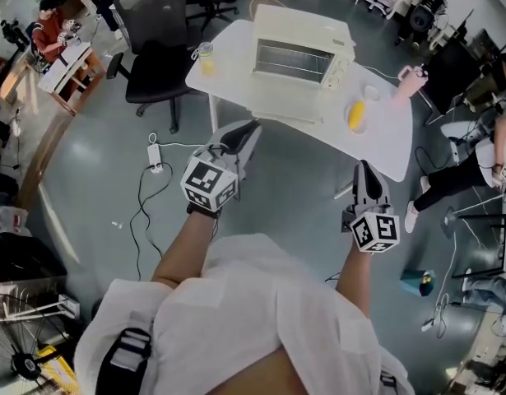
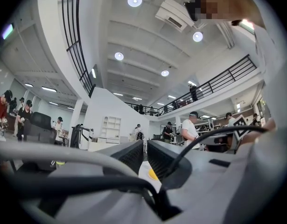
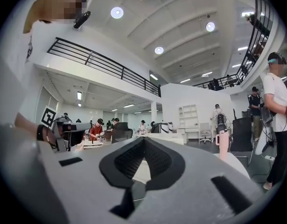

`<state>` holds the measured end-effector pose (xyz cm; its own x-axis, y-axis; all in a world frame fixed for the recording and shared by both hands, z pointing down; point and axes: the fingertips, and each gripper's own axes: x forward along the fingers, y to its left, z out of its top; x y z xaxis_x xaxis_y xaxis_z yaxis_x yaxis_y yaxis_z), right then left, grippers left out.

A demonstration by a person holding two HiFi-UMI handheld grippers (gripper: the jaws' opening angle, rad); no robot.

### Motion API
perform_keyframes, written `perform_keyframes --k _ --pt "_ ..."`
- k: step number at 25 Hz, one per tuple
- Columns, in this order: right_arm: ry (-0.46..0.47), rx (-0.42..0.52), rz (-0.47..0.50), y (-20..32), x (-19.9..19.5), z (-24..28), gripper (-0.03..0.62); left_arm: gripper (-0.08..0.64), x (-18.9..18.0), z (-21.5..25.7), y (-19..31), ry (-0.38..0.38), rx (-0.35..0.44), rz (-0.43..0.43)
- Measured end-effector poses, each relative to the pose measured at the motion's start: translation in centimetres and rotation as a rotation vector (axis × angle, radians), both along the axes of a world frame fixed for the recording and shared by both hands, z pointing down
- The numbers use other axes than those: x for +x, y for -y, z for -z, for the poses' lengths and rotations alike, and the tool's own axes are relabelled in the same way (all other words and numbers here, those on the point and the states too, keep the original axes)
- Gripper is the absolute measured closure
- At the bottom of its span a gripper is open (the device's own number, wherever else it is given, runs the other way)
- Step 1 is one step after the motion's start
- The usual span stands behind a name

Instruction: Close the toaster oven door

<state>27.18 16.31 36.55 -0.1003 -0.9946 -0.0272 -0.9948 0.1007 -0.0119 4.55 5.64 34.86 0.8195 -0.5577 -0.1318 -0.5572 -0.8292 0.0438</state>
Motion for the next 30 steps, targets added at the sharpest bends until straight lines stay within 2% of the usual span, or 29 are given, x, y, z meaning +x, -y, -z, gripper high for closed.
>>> perform_keyframes --k 7,17,30 --pt "0.017 -0.005 0.032 1.1 0.1 -0.7 0.588 0.538 -0.1 -0.7 0.4 0.006 -0.011 0.027" --pt "0.029 0.002 0.05 4.3 1.7 -1.0 0.583 0.538 0.7 -1.3 3.3 0.015 -0.014 0.059" --pt "0.038 -0.019 0.059 12.2 4.0 -2.2 0.566 0.538 2.9 -2.1 11.4 0.002 -0.013 0.061"
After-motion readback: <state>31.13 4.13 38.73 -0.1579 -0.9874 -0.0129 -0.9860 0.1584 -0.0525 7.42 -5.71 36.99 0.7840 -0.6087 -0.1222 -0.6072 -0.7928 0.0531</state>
